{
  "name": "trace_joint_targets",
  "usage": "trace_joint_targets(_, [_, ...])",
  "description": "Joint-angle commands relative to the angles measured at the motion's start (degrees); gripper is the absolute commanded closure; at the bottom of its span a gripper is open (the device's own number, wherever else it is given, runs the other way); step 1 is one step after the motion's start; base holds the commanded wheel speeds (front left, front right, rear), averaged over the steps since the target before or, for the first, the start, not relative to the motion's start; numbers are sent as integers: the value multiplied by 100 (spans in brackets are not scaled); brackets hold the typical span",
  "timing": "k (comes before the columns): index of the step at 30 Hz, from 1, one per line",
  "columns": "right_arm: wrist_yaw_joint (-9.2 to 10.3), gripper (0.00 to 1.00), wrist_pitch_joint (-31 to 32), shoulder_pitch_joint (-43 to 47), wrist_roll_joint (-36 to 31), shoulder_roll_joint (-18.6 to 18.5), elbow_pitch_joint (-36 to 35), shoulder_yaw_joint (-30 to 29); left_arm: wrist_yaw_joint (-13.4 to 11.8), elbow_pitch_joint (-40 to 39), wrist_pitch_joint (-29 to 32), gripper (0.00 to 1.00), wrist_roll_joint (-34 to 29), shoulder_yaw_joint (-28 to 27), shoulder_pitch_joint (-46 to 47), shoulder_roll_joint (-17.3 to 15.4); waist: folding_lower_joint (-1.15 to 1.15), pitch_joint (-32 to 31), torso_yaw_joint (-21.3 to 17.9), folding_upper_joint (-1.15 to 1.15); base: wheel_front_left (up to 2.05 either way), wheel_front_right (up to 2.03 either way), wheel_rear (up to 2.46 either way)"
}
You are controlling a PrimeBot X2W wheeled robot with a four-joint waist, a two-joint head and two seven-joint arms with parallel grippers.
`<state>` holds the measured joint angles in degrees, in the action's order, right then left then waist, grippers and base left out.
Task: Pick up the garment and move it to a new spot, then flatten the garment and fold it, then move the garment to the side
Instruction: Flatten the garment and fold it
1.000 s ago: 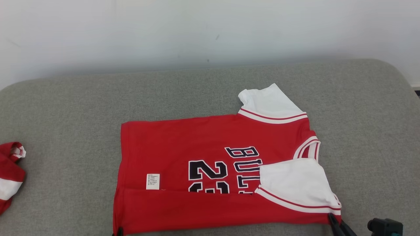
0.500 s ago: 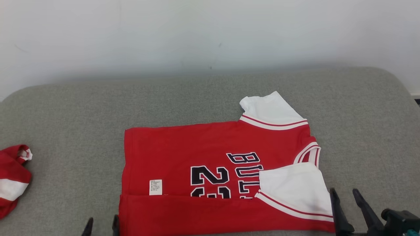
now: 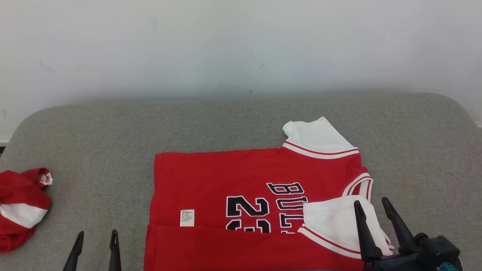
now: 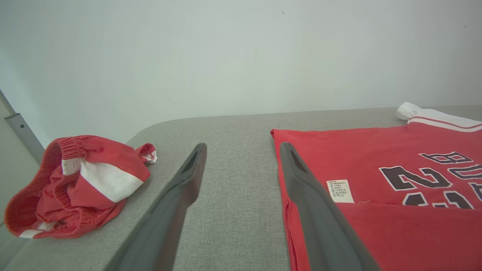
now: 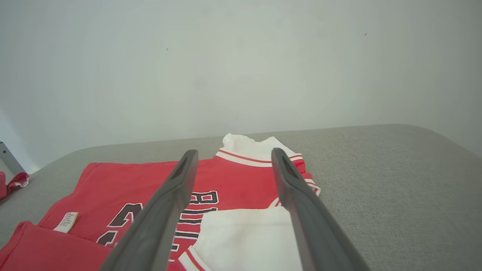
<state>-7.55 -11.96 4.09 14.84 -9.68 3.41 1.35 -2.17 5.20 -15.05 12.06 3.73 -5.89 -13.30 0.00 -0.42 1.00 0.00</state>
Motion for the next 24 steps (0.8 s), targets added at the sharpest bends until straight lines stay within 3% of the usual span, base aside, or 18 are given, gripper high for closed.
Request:
trace_joint_targets(1, [14,0,-76,-62,-67,45,53,64,49,-39,-16,0,-66,-14,-46,-27,0,-9,14,0,0,0,0])
trace_joint_targets(8, [14,0,-244,-6,-253,175,327,214,337,-6,-17,0,54,-132,-219,-87,0,-21,10,0,0,0,0])
trace_joint_targets(15, [14,0,-300,79,-292,213,551,209,345,111,-17,0,98,-222,-411,-2,0,-17,0,0,0,0,0])
trace_joint_targets(19, [14,0,-298,-334,-179,-8,736,355,430,301,-13,0,176,-268,-125,-15,0,104,-81,0,0,0,0])
trace_joint_targets(24, [14,0,26,-1425,78,-345,1151,429,656,425,272,0,317,-227,827,-306,0,501,-179,0,0,0,0])
